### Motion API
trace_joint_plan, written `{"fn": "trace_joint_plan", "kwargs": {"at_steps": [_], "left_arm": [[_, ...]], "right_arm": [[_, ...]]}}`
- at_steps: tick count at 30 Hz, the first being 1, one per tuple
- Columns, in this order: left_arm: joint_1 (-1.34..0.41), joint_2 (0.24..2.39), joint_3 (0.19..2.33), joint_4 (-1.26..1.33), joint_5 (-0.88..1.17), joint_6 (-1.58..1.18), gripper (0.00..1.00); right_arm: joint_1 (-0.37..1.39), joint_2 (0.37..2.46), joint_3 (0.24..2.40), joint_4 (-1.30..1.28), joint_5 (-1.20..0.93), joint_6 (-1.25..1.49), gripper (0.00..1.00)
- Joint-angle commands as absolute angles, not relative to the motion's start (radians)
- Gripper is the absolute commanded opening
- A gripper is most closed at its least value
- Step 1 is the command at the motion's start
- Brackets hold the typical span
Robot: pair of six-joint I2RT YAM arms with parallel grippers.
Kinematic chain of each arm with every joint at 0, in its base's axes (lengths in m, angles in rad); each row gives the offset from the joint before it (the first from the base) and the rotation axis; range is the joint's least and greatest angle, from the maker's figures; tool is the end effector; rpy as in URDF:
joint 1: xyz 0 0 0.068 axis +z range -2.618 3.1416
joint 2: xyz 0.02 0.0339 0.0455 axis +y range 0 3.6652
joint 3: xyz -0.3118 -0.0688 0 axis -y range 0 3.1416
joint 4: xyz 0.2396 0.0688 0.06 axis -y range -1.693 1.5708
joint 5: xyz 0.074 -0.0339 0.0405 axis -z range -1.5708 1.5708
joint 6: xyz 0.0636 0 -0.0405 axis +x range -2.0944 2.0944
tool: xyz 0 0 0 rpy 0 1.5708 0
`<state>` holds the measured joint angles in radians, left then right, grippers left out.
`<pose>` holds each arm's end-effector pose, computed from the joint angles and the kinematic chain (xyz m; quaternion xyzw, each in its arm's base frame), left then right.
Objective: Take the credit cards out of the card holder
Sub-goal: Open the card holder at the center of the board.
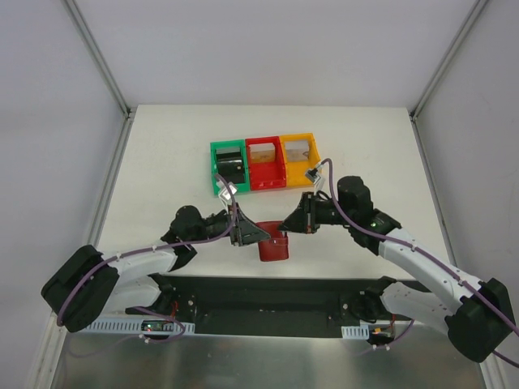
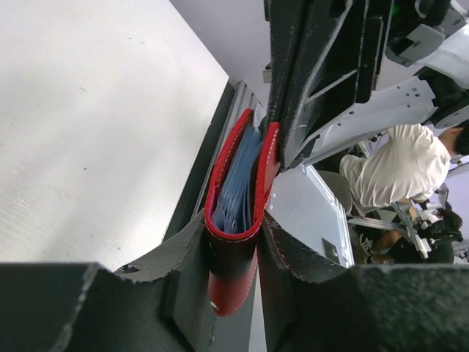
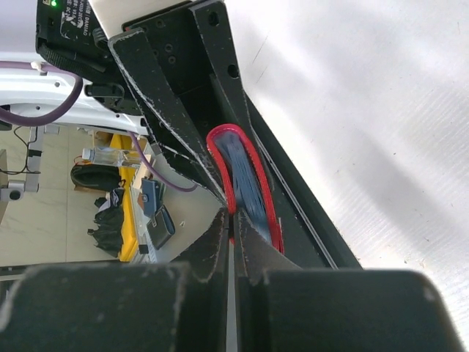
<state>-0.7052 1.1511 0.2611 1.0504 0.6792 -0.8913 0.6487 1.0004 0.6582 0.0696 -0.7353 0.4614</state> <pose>0.1358 -0.1680 0.2695 0.1958 0.6321 -0.6649 0.3465 0.1449 0.1634 0.3194 -0.2858 0.7198 0.5406 0.3285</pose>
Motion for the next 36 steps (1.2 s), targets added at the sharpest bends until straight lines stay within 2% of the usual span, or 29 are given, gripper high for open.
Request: {"fn": "trace_joint_plan", "kwargs": {"at_steps": [1, 5, 7, 11, 15, 19, 24, 26, 31, 36], "left_arm": [[-0.703, 1.098, 0.271, 1.118, 0.692, -0.897, 0.26], [-0.703, 1.060, 0.281, 1.037, 0.677, -0.881, 0.23], [-0.703, 1.045, 0.290, 0.974, 0.664, -0.867, 0.20], [-0.703, 1.016, 0.316, 0.841, 0.631, -0.838, 0.16], [-0.703, 1.000, 0.344, 0.718, 0.586, -0.816, 0.11], [-0.703, 1.002, 0.394, 0.594, 0.519, -0.818, 0.07], [-0.710, 1.022, 0.498, 0.363, 0.436, -0.808, 0.00], [-0.719, 1.019, 0.546, 0.263, 0.368, -0.805, 0.00], [-0.747, 0.997, 0.627, 0.112, 0.236, -0.819, 0.00], [-0.770, 0.997, 0.689, 0.026, 0.172, -0.838, 0.00]], "right_arm": [[0.653, 0.985, 0.703, 0.086, -0.741, 0.446, 0.00], [0.653, 0.974, 0.719, 0.011, -0.691, 0.411, 0.02], [0.653, 0.965, 0.738, -0.052, -0.660, 0.384, 0.12], [0.655, 0.940, 0.787, -0.184, -0.566, 0.315, 0.39], [0.681, 0.922, 0.851, -0.331, -0.424, 0.239, 0.52], [0.797, 0.936, 0.952, -0.487, -0.200, 0.180, 0.54], [0.995, 1.023, 1.074, -0.635, 0.197, 0.161, 0.54], [1.049, 1.069, 1.106, -0.667, 0.306, 0.167, 0.54], [1.114, 1.163, 1.155, -0.680, 0.440, 0.189, 0.55], [1.150, 1.244, 1.221, -0.670, 0.488, 0.184, 0.52]]}}
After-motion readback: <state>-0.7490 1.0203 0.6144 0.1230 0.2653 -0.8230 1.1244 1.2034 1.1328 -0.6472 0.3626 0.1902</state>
